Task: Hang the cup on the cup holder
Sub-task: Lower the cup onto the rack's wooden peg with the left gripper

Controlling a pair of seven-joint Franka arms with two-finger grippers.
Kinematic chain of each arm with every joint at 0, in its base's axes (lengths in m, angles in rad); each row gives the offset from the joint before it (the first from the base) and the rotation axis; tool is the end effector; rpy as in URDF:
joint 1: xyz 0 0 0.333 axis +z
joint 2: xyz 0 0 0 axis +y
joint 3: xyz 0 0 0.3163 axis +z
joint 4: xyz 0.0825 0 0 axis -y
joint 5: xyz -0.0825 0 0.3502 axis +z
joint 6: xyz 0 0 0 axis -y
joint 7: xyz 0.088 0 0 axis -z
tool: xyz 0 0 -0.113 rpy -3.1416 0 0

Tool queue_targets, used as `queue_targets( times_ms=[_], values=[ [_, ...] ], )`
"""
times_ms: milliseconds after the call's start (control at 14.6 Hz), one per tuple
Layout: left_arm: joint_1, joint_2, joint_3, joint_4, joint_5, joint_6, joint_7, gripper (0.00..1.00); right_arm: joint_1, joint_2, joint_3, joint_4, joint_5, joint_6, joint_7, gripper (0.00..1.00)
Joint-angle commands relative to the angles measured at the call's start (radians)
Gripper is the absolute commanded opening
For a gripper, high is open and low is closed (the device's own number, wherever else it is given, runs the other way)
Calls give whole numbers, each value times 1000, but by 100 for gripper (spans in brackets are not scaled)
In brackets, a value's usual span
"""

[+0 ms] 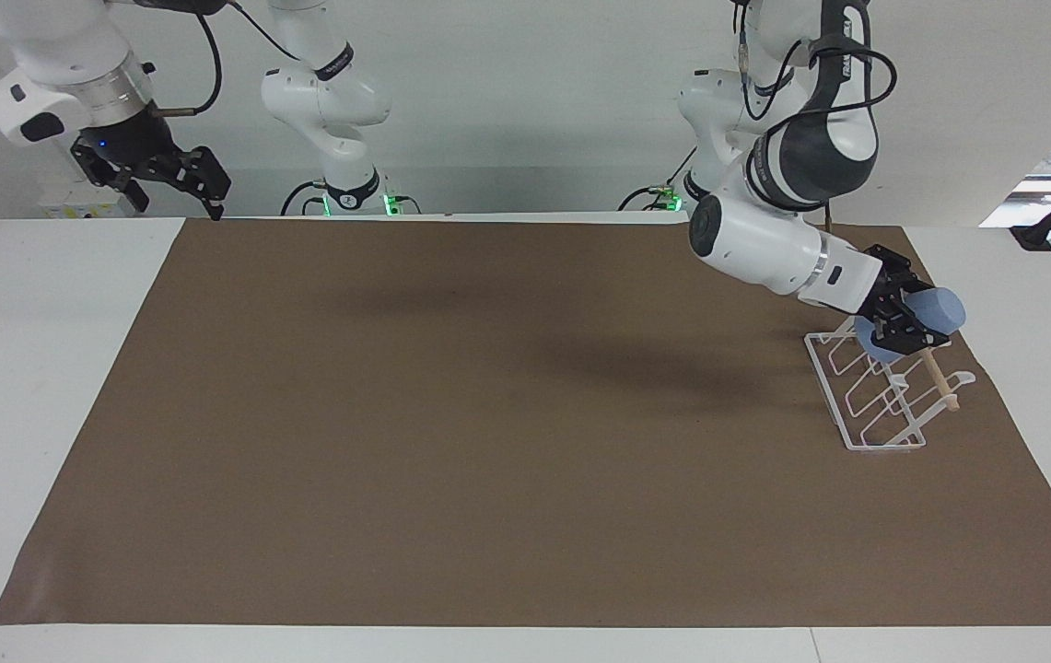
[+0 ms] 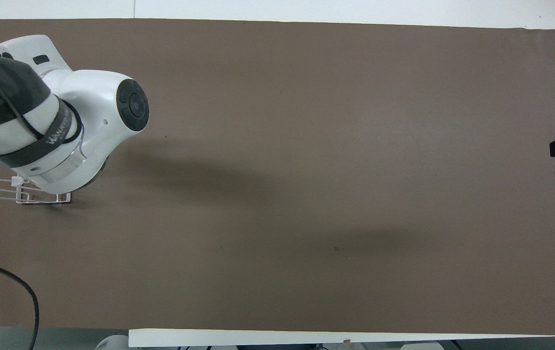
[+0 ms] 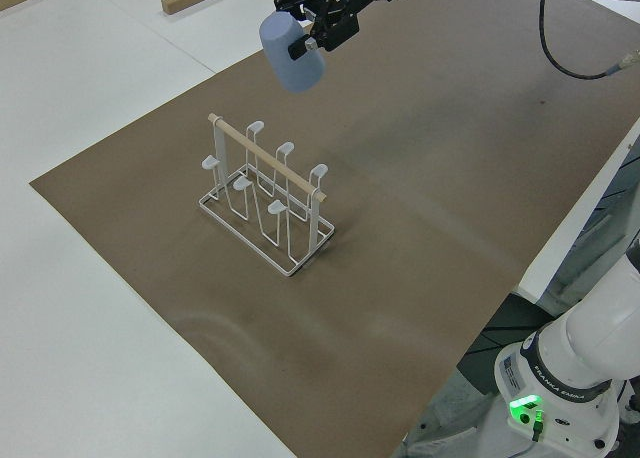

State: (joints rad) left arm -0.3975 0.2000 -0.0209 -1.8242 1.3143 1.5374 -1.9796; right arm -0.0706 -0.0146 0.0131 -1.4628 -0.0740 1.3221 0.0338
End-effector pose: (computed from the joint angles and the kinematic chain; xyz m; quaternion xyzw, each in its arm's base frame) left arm 0.5552 -0.1233 0.4836 -0.6366 -0.4510 -0.4858 0.3941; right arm 0.4870 -0.0377 0.6524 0.9960 -0.0523 -0.0634 0.0357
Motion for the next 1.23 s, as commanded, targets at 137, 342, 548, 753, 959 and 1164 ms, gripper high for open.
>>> queue_targets(
  times_ms=[137,342,548,753,959,1164],
  values=[
    [-7,168,2,-6,171,-146,-215,0,2,22,19,-8,-10,-11,-26,99],
    [-1,191,2,-26,175,-157,-275,0,-11,22,15,-8,20,-9,-67,99],
    [5,188,1,-61,175,-149,-307,0,-11,22,11,-8,20,-12,-69,99],
    [28,240,-2,-61,197,-146,-358,0,-9,22,13,-8,22,-18,-69,99],
    [57,246,-5,-53,194,-64,-351,77,-9,19,13,-14,34,-24,-69,99],
    [97,251,-4,-43,192,-60,-351,100,-9,19,11,-13,52,-23,-68,99]
  ],
)
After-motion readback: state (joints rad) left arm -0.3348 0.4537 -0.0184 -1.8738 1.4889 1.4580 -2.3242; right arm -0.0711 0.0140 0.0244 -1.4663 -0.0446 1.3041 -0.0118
